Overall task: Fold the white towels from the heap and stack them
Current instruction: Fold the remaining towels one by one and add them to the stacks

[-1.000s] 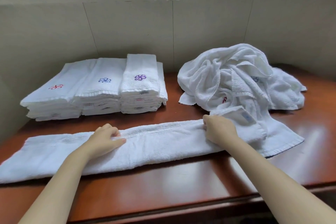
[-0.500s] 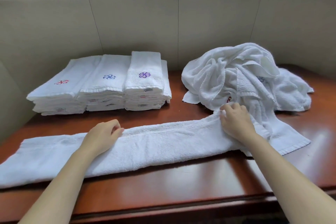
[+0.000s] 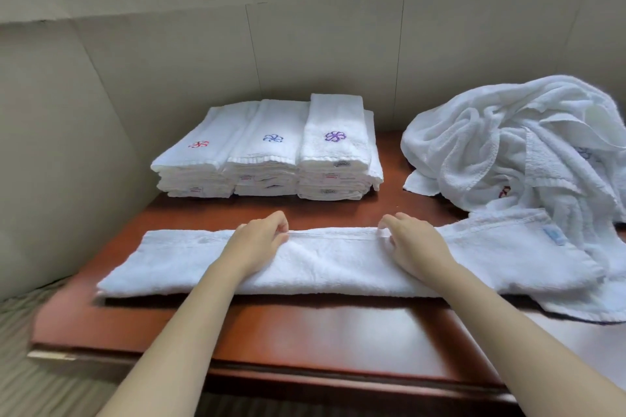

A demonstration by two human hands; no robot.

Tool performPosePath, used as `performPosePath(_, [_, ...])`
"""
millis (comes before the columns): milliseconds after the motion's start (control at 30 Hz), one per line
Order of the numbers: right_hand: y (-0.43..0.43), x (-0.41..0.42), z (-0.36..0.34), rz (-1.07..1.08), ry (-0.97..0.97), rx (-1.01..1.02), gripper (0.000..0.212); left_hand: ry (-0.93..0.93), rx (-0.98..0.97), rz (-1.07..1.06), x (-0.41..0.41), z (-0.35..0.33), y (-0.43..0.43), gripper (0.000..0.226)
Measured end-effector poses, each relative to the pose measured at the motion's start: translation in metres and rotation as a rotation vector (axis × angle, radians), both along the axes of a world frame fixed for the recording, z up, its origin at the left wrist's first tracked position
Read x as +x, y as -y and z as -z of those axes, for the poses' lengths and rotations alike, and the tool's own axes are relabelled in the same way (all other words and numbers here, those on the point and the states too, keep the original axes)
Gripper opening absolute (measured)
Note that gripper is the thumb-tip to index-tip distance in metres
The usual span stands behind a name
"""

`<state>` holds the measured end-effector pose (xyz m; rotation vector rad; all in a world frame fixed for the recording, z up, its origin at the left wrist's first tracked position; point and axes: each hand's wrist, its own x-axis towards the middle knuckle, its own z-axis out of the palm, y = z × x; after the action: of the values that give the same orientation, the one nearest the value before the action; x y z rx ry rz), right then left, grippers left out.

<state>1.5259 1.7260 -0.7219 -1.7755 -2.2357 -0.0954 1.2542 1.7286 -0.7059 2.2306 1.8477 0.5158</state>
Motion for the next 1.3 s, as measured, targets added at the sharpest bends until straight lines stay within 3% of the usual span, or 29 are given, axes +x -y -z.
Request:
performPosePath(67, [-0.001, -0.007, -0.002, 0.064, 0.065, -0.001, 0.023, -0.104, 0.094, -0.034, 0.004, 0.010, -0.004, 0.014])
performPosePath(200, [0.003, -0.037, -0.003, 0.094, 0.225, 0.060, 0.014, -0.218, 0.149, -0.201, -0.011, 0.021, -0.011, 0.051])
performPosePath(300, [0.007, -0.070, -0.004, -0.111, 0.122, 0.086, 0.024, -0.261, 0.120, -0.325, -0.037, 0.023, -0.009, 0.062])
performPosePath(367, [0.014, -0.095, -0.003, -0.318, -0.015, -0.045, 0.040, -0.259, 0.113, -0.406, -0.061, 0.021, -0.004, 0.064])
performPosePath(467, [0.024, -0.122, 0.009, -0.441, 0.039, -0.273, 0.053, -0.249, 0.047, -0.567, -0.106, 0.019, 0.009, 0.061])
performPosePath(667, [0.018, -0.128, 0.015, -0.364, 0.107, -0.329, 0.056, -0.008, -0.019, -0.934, -0.175, 0.019, 0.046, 0.054])
performPosePath(800, [0.021, -0.130, 0.018, -0.348, 0.115, -0.309, 0.060, 0.203, -0.161, -0.986, -0.197, 0.012, 0.055, 0.061])
performPosePath(967, [0.027, -0.131, 0.018, -0.347, 0.131, -0.262, 0.061, 0.419, -0.379, -0.946, -0.189, -0.007, 0.059, 0.051])
performPosePath(1100, [0.029, -0.130, 0.018, -0.351, 0.080, -0.234, 0.057, 0.810, -0.255, -0.906, -0.176, -0.012, 0.046, 0.031])
performPosePath(1167, [0.031, -0.129, 0.018, -0.361, 0.054, -0.217, 0.054, 0.966, -0.137, -0.905, -0.166, -0.014, 0.036, 0.037])
performPosePath(1233, [0.032, -0.128, 0.018, -0.380, 0.023, -0.210, 0.050, 0.987, -0.005, -0.976, -0.151, -0.016, 0.029, 0.054])
performPosePath(1300, [0.030, -0.126, 0.011, -0.389, -0.149, -0.303, 0.045, 1.060, 0.076, -0.951, -0.130, -0.025, 0.026, 0.053])
